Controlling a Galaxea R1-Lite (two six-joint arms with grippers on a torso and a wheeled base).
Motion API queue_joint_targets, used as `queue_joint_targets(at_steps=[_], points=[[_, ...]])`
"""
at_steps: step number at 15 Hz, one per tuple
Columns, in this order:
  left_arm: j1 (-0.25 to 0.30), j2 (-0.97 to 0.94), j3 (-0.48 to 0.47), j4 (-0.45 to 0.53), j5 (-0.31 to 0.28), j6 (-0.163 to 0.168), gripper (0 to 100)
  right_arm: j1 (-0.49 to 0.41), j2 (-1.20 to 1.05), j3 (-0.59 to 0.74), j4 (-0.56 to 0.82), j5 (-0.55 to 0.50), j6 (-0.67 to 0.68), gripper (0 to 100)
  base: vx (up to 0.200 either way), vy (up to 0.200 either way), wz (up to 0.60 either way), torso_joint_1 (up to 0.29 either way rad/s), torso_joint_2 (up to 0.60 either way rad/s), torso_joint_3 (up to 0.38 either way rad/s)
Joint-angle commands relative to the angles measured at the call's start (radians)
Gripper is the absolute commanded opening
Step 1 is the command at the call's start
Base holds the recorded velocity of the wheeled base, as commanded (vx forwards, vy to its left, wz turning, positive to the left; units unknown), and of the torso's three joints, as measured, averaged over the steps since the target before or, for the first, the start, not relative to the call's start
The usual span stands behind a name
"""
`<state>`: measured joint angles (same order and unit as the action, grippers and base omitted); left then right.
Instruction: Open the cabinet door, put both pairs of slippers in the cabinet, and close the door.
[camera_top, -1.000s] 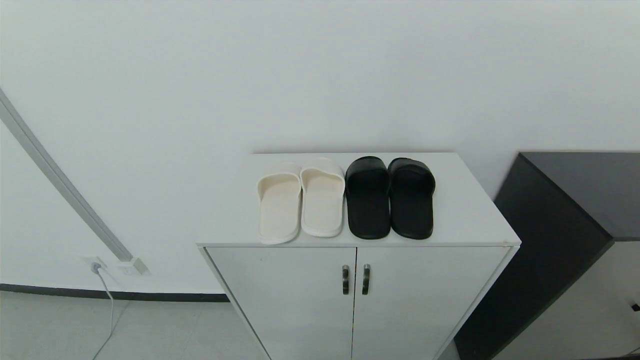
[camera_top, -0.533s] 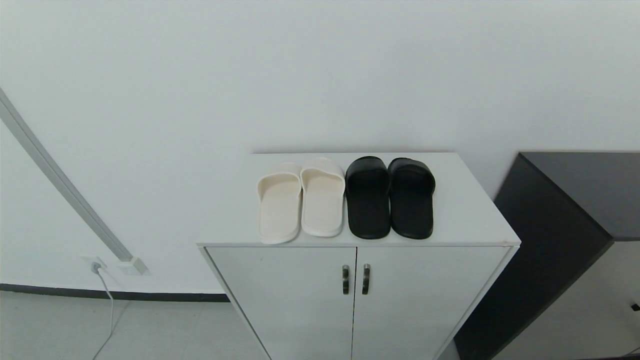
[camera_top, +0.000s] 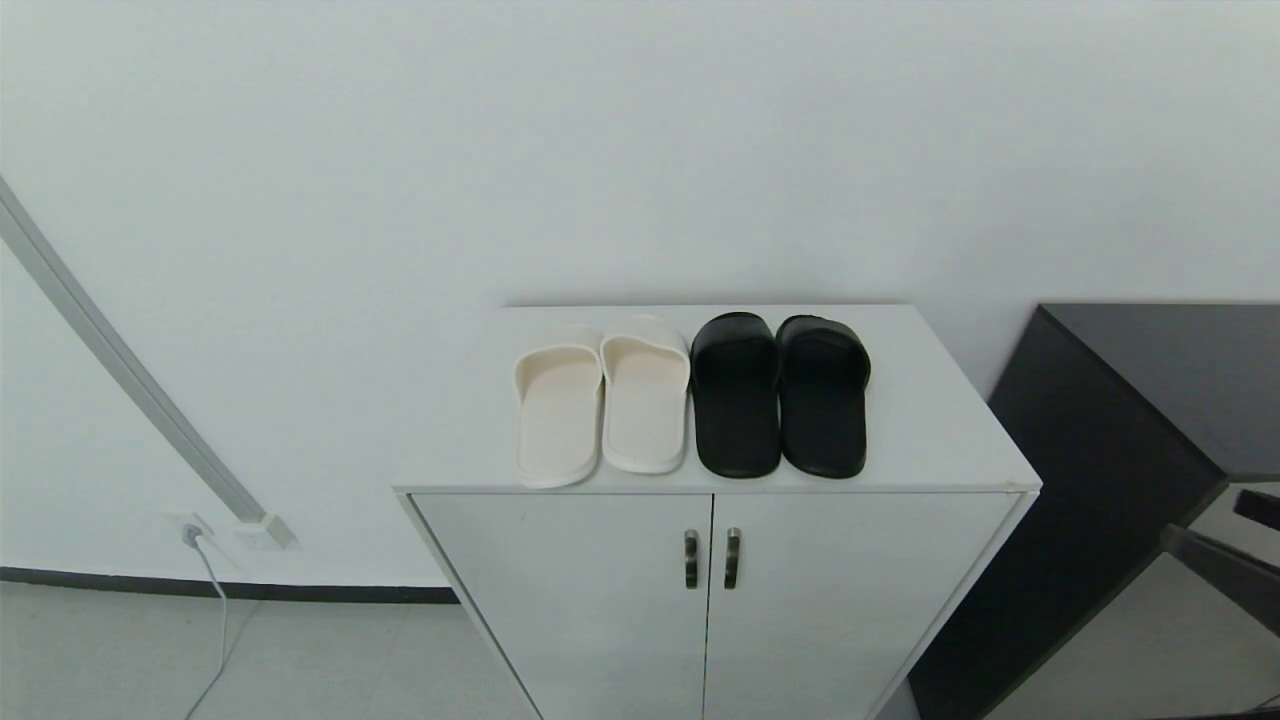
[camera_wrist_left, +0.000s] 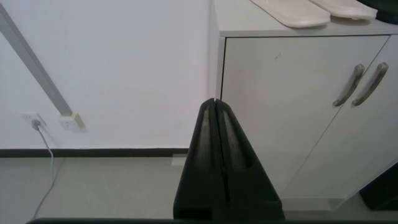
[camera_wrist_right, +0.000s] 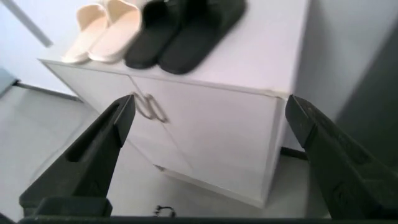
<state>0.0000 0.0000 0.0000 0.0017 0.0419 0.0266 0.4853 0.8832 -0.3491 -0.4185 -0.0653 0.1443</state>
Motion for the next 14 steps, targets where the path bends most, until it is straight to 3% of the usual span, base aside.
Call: queue_joint_targets(at_steps=[1, 4, 9, 14], points=[[0.0, 0.0, 0.0, 0.0, 0.001, 0.003, 0, 0.176, 0.214, -0.097, -0.059, -0.113, 0.049, 100, 0.0, 0.0, 0.0, 0.0, 0.0, 0.0], [0.0, 0.0, 0.0, 0.0, -0.002, 0.024, 0, 0.203, 0.335, -0.191, -0.06, -0.18, 0.051, 100, 0.0, 0.0, 0.0, 0.0, 0.0, 0.0], [0.0, 0.0, 0.0, 0.001, -0.008, 0.009, 0, 0.335, 0.556, -0.369, -0.065, -0.392, 0.054, 100, 0.0, 0.0, 0.0, 0.0, 0.0, 0.0], [0.0, 0.0, 0.0, 0.001, -0.008, 0.004, 0, 0.338, 0.706, -0.511, -0.066, -0.507, 0.055, 100, 0.0, 0.0, 0.0, 0.0, 0.0, 0.0]])
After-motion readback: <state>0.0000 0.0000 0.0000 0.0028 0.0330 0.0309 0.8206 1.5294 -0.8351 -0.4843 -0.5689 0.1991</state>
